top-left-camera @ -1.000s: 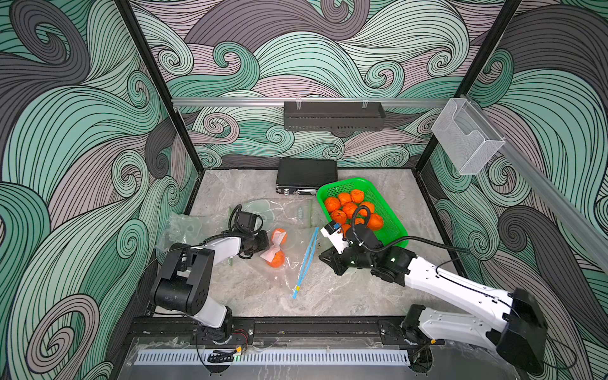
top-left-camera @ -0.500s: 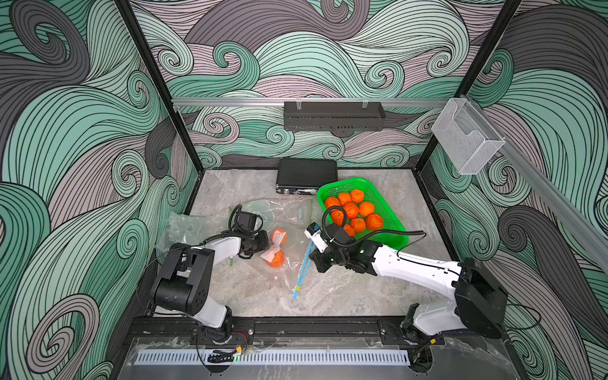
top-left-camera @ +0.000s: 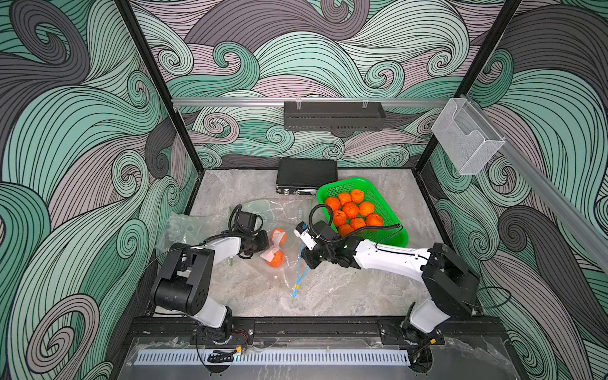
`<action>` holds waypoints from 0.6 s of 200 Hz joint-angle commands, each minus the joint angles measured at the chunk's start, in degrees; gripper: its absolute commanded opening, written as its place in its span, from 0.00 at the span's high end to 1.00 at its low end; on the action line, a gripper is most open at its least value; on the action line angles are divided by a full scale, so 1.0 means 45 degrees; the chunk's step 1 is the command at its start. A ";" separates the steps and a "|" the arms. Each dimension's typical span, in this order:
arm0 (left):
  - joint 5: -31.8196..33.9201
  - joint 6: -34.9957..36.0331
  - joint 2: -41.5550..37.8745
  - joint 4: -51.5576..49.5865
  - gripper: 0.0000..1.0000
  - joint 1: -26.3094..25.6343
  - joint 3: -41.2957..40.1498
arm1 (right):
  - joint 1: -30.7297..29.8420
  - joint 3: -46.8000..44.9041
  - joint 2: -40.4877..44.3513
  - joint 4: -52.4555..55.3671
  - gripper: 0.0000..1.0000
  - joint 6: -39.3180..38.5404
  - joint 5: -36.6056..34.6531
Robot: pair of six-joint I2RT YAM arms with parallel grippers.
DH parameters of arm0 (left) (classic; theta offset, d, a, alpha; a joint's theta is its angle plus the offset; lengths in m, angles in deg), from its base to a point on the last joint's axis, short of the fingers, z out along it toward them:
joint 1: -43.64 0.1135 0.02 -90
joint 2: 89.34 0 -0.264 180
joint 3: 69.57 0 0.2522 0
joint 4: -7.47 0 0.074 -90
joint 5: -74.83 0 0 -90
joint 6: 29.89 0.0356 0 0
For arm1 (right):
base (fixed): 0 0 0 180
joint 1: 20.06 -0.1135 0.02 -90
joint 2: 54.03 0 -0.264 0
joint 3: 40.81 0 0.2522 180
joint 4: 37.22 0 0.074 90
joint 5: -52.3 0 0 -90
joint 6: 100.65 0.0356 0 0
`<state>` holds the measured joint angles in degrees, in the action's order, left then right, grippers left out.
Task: Open the zip-top bag and take out the orange
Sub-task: Pick up the orange from the zipper food storage bag.
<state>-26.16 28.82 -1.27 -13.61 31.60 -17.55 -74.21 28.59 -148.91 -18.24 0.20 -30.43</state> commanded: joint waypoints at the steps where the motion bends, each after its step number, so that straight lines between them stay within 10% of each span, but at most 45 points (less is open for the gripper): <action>1: 0.0179 0.0117 0.0458 -0.0940 1.00 -0.0009 0.0061 | -0.0017 0.0255 -0.0340 -0.0728 0.83 -0.0651 0.0373; 120: 0.0195 0.0117 0.0441 -0.0955 1.00 -0.0021 0.0061 | 0.0245 0.0646 -0.1933 -0.2822 0.57 -0.2500 0.2223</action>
<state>-26.18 28.82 -1.13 -13.63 31.60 -17.39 -73.82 30.09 -156.49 -27.55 -8.67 -23.41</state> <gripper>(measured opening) 0.047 0.413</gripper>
